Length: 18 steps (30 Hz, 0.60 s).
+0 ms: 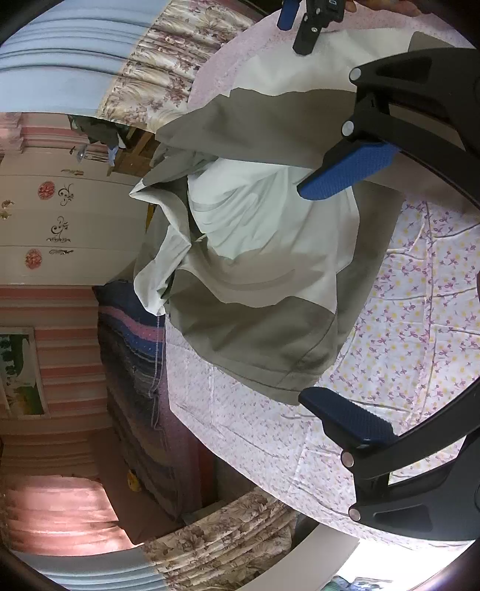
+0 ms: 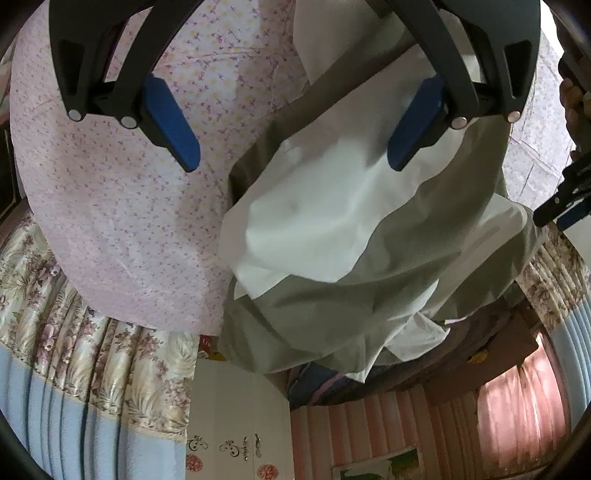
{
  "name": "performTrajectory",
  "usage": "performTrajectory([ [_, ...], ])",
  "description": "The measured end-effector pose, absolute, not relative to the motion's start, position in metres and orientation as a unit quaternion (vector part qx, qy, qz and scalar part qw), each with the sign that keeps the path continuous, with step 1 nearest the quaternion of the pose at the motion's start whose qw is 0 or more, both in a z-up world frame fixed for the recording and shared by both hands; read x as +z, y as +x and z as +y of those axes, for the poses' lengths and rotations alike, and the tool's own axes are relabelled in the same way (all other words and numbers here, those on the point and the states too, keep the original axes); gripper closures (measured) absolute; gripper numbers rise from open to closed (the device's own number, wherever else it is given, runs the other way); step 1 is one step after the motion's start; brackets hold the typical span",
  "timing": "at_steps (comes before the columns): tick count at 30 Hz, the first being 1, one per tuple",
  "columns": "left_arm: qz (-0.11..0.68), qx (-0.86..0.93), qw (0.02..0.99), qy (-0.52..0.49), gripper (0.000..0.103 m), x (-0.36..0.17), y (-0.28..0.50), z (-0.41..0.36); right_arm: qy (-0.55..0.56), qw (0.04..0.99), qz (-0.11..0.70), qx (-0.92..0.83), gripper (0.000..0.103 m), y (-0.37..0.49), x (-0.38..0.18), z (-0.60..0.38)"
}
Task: Fold large clothes
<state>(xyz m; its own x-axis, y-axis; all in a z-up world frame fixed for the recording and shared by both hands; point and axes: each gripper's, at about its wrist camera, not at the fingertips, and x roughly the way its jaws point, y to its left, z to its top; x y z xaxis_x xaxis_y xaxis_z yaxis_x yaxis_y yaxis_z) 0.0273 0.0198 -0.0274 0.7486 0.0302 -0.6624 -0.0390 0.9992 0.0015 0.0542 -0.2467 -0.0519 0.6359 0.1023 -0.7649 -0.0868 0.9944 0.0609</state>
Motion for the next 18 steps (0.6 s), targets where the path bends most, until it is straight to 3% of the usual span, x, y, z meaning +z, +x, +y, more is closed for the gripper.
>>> performTrajectory([
  [9,0.36,0.016,0.933,-0.009,0.003,-0.037,0.037,0.018,0.02,0.898,0.434,0.073,0.005,0.064,-0.063,-0.241],
  [11,0.362,0.016,0.932,-0.01,0.003,-0.039,0.039,0.018,0.012,0.897,0.435,0.079,0.036,0.065,-0.066,-0.236],
  [12,0.362,0.016,0.932,-0.011,0.003,-0.039,0.04,0.019,0.013,0.897,0.435,0.08,0.043,0.065,-0.067,-0.235],
  [14,0.363,0.016,0.932,-0.01,0.003,-0.039,0.041,0.019,0.008,0.898,0.435,0.073,0.071,0.066,-0.068,-0.233],
  [18,0.362,0.019,0.932,-0.008,0.003,-0.038,0.041,0.019,0.012,0.9,0.427,0.089,0.09,0.068,-0.065,-0.236],
])
